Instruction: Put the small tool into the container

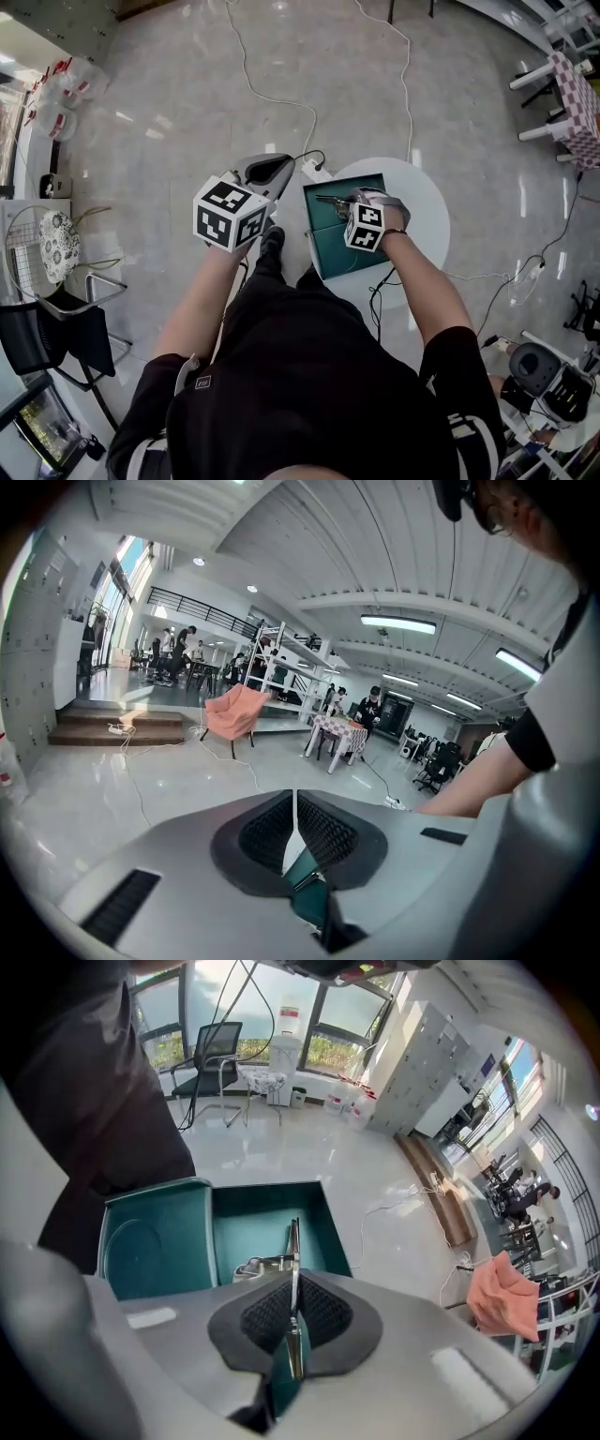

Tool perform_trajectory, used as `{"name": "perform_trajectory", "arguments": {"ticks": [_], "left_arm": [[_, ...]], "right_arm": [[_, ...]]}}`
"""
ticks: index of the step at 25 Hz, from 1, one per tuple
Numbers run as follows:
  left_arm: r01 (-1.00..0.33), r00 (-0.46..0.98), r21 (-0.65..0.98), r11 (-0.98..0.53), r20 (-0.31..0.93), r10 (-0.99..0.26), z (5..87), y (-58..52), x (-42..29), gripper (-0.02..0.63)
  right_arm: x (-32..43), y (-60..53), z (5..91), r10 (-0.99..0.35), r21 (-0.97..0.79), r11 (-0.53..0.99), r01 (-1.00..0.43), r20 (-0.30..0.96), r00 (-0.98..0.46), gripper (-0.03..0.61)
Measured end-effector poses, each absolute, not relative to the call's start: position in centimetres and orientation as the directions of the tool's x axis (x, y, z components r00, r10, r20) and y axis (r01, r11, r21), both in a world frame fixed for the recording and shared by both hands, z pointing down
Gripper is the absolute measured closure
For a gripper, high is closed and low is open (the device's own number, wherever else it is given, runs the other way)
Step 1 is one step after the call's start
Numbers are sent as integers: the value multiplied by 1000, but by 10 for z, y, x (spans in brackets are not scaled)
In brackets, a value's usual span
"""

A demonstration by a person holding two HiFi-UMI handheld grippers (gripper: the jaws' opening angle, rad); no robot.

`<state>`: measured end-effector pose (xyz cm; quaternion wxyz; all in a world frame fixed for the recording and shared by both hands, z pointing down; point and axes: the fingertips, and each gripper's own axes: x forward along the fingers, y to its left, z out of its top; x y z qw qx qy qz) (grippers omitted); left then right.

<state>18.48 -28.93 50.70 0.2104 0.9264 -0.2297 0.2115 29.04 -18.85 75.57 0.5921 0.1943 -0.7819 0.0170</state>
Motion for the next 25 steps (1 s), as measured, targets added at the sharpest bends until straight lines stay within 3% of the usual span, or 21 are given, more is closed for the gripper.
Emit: {"name": "perform_trajectory", "arguments": {"ticks": [8,13,18,21,25], "left_arm": [[-490,826,319,-811,469,-314,508,-289,182,594],[-487,833,339,-804,458,-312,510,-300,169,594],[-447,854,338,-828,437,-282,506,-307,169,594],[-408,871,334,-850,421,-253,501,-312,170,594],[-340,897,332,-880,396,-197,493,-314,178,594]], "right_arm": [[297,-186,778,-310,237,893,-381,941,-140,557],[295,-170,782,-235,152,891,-428,961,-147,483],[306,-160,774,-216,129,862,-490,968,-125,455],[316,-162,762,-241,164,844,-510,967,-88,446],[335,-172,731,-345,224,723,-653,937,-60,448]]}}
